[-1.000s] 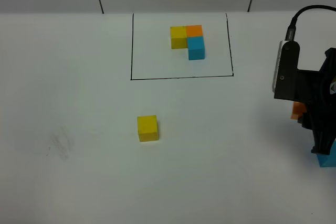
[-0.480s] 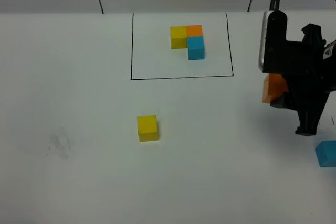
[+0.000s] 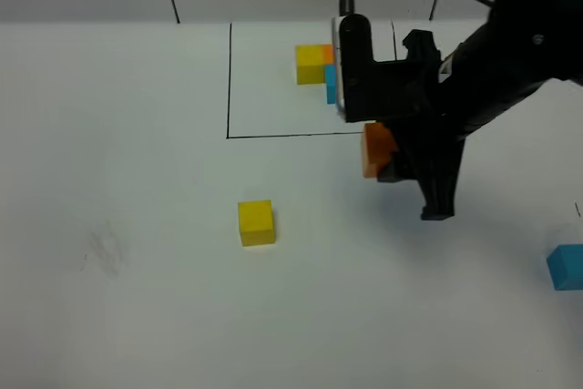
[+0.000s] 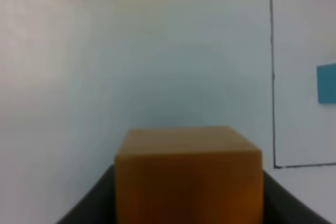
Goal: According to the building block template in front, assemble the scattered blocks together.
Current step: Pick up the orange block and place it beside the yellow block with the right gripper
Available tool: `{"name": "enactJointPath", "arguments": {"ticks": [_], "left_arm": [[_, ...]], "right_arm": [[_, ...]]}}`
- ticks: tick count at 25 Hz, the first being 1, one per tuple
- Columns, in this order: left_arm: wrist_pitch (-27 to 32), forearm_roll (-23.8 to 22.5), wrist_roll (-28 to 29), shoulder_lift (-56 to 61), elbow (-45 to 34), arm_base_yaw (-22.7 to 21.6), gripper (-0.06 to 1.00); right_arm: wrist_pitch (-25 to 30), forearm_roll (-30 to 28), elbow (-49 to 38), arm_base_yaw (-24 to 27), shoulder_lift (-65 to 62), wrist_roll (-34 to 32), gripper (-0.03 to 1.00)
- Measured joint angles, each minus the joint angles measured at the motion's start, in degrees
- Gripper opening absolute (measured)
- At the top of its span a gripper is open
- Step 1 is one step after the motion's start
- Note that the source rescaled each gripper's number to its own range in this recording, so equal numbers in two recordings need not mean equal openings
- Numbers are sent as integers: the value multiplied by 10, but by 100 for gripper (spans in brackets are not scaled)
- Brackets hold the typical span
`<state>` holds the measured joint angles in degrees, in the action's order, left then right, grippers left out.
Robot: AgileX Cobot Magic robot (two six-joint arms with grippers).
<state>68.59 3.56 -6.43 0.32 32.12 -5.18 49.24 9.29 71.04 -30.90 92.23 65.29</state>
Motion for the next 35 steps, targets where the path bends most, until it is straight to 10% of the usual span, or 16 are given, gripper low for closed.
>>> {"name": "enactJointPath", "arguments": {"ticks": [12, 35], "left_arm": [[0, 0, 0, 0, 0, 0, 0], [0, 0, 0, 0, 0, 0, 0]], "right_arm": [[-69, -1, 19, -64, 116, -106, 47], [-20, -2, 98, -80, 185, -91, 47]]}}
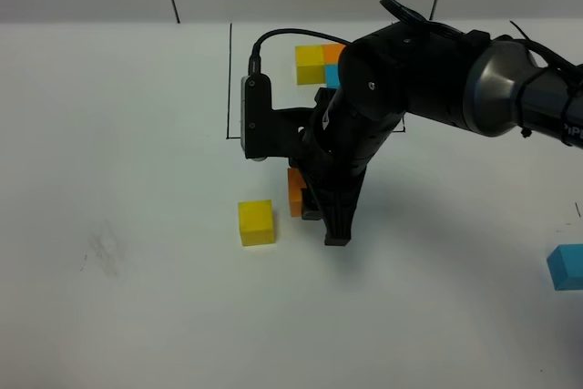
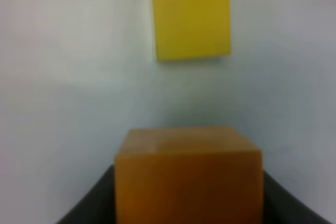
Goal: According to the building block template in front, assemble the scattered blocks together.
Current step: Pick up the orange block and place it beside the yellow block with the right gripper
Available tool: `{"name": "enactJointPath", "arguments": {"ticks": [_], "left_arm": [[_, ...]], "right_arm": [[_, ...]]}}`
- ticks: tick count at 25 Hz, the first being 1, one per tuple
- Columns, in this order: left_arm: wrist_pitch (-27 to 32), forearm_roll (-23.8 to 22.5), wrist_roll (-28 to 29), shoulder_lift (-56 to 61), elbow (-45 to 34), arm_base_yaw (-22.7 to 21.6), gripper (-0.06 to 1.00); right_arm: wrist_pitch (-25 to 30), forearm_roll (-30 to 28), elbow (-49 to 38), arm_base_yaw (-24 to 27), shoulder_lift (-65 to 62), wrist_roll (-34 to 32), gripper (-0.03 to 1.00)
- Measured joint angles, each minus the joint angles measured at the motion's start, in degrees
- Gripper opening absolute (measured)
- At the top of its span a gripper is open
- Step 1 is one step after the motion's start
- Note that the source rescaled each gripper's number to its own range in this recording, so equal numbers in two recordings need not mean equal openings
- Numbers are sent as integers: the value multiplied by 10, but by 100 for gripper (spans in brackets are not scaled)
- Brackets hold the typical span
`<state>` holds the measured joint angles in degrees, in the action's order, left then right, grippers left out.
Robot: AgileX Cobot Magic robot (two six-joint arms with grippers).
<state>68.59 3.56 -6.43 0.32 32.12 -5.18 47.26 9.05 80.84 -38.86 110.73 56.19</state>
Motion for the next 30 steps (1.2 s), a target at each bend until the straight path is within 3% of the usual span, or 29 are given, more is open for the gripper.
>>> {"name": "enactJointPath", "arguments": {"ticks": [30], "left_arm": [[0, 0, 0, 0, 0, 0, 0]], "right_arm": [[-29, -36, 34, -24, 87, -38, 47]]}}
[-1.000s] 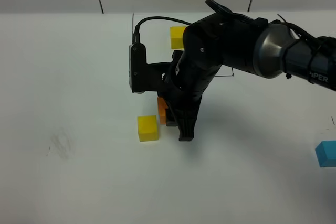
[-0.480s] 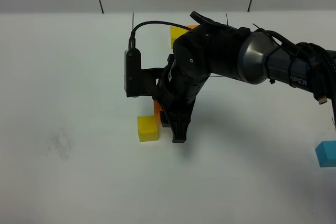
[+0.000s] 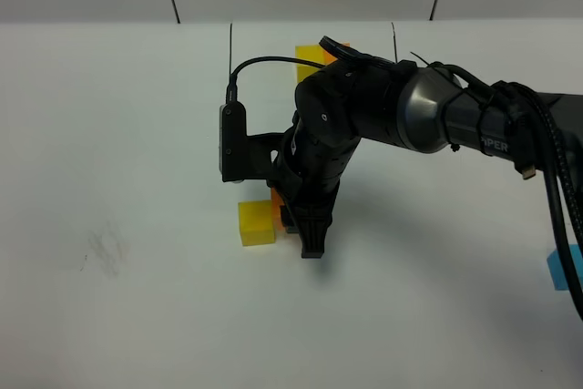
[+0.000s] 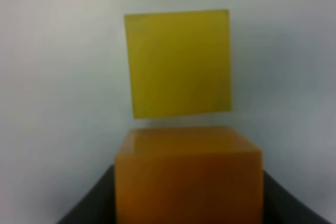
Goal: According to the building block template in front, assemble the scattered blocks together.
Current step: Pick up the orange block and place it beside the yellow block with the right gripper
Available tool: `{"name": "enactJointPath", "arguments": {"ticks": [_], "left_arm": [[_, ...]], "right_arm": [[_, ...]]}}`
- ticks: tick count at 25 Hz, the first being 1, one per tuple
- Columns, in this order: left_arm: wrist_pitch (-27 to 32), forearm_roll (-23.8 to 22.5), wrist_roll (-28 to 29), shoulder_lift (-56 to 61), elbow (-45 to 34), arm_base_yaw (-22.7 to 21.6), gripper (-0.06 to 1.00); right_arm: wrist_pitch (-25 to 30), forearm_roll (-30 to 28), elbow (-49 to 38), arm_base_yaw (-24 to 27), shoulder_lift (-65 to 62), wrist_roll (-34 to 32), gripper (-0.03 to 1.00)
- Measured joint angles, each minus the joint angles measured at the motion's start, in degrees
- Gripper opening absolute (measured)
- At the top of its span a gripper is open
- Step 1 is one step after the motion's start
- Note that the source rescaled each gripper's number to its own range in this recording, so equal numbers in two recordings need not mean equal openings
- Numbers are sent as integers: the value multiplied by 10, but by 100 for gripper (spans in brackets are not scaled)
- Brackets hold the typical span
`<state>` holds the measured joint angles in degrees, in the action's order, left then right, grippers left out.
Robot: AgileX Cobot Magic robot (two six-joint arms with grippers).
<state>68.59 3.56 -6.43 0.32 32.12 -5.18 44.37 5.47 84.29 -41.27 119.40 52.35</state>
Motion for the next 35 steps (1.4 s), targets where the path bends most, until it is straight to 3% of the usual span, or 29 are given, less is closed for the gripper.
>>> {"name": "enactJointPath", "arguments": {"ticks": [35], "left_arm": [[0, 0, 0, 0, 0, 0, 0]], "right_arm": [[-19, 2, 5, 0, 50, 21, 47]]}}
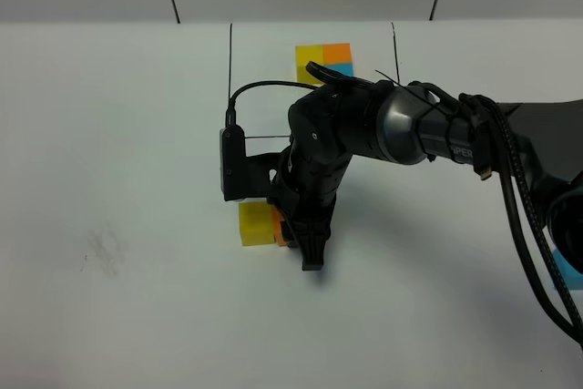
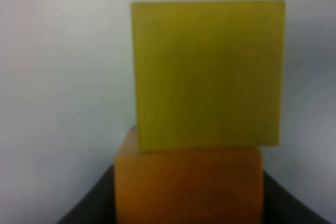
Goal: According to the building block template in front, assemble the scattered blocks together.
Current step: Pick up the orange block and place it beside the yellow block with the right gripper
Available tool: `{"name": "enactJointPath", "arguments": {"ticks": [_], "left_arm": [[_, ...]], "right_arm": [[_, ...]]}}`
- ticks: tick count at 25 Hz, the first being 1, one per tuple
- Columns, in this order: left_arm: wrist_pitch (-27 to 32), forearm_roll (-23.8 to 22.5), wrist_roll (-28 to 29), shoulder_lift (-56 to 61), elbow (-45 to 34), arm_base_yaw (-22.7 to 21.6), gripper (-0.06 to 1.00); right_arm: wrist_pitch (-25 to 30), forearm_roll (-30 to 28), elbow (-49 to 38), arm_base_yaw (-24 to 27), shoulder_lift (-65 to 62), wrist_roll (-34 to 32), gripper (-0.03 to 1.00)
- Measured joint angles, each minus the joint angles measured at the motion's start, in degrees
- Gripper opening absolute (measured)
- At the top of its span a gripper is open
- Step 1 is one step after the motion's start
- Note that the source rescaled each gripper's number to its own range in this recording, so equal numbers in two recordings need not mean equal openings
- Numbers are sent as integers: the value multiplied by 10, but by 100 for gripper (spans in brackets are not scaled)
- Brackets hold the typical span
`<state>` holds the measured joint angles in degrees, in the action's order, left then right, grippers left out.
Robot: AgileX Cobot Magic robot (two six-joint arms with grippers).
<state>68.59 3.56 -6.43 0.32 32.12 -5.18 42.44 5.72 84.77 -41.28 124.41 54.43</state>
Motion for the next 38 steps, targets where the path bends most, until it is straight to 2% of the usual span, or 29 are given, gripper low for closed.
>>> {"name": "enactJointPath", "arguments": {"ticks": [25, 27, 30, 32, 38], "left_arm": [[0, 0, 0, 0, 0, 0, 0], [0, 0, 0, 0, 0, 0, 0], [0, 0, 0, 0, 0, 0, 0], [0, 0, 0, 0, 0, 0, 0], [0, 0, -1, 0, 0, 0, 0]], "right_arm": [[-9, 6, 4, 0, 10, 12, 47], [-11, 6, 4, 0, 10, 12, 53], [-13, 5, 4, 0, 11, 4, 73], [-18, 2, 4, 0, 11, -17, 81], [-18, -16, 4, 0, 5, -58, 83]]}}
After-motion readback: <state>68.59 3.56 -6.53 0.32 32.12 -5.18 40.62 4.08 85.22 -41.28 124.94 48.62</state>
